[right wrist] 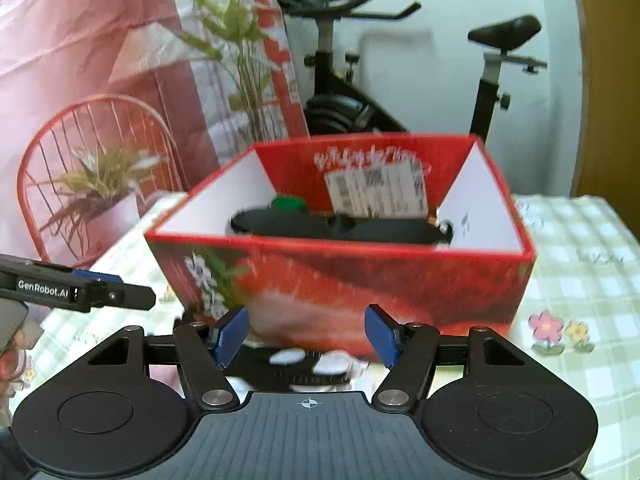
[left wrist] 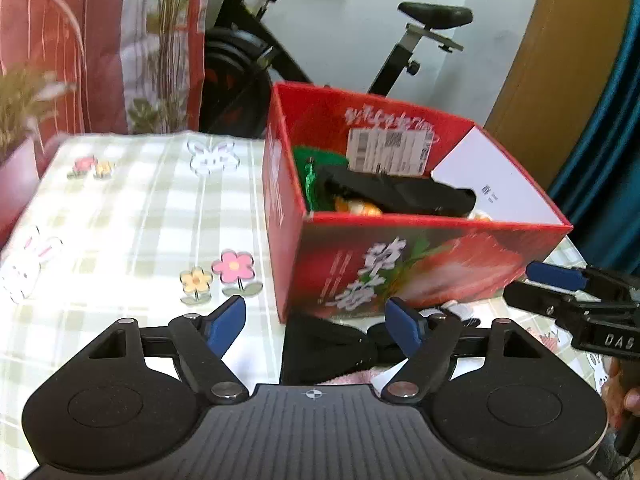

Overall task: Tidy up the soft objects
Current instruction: 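Move both grippers to the black glove with white fingertips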

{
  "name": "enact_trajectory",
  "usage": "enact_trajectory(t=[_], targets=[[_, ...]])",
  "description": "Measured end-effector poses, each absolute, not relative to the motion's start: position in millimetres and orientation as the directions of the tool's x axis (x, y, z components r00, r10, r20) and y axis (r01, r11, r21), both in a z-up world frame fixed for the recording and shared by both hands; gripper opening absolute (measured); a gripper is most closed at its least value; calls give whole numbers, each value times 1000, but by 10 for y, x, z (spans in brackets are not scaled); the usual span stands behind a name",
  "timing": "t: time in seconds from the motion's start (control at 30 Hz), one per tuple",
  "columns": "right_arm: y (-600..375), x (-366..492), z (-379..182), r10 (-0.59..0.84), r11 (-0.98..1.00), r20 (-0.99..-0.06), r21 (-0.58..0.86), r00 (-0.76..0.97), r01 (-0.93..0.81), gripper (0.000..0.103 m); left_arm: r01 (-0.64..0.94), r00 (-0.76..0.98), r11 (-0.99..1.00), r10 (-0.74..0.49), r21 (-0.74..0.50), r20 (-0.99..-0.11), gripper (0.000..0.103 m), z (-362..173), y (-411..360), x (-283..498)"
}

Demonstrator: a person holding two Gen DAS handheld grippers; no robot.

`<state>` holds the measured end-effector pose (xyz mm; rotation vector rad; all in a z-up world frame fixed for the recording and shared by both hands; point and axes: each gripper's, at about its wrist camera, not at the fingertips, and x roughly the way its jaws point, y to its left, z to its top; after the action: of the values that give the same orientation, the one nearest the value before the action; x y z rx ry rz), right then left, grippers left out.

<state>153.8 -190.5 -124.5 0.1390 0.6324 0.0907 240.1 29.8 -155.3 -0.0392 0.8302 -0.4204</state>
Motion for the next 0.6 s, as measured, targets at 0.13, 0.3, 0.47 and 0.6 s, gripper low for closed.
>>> enact_trajectory(t=[0.13,0.3,0.47,0.6], targets=[[-1895,1614,-1443,138,984,-623,173,770,-37,60,326,568,916,-387,-233,-727,75,-1734,318,2463],[-1894,1714,-1642,148,982,-657,187,739,-31,60,314,527,912,-399,-265,-750,69,-1944,321,2524],[-1871,1818,-1777,161,980,-677,196,719,-35,60,328,487,900,-420,-286,-766,66,-2077,242,2559],[-1853,1886,-1853,172,978,-689,203,704,-41,60,329,459,895,-429,-300,-778,65,-2194,195,2578]])
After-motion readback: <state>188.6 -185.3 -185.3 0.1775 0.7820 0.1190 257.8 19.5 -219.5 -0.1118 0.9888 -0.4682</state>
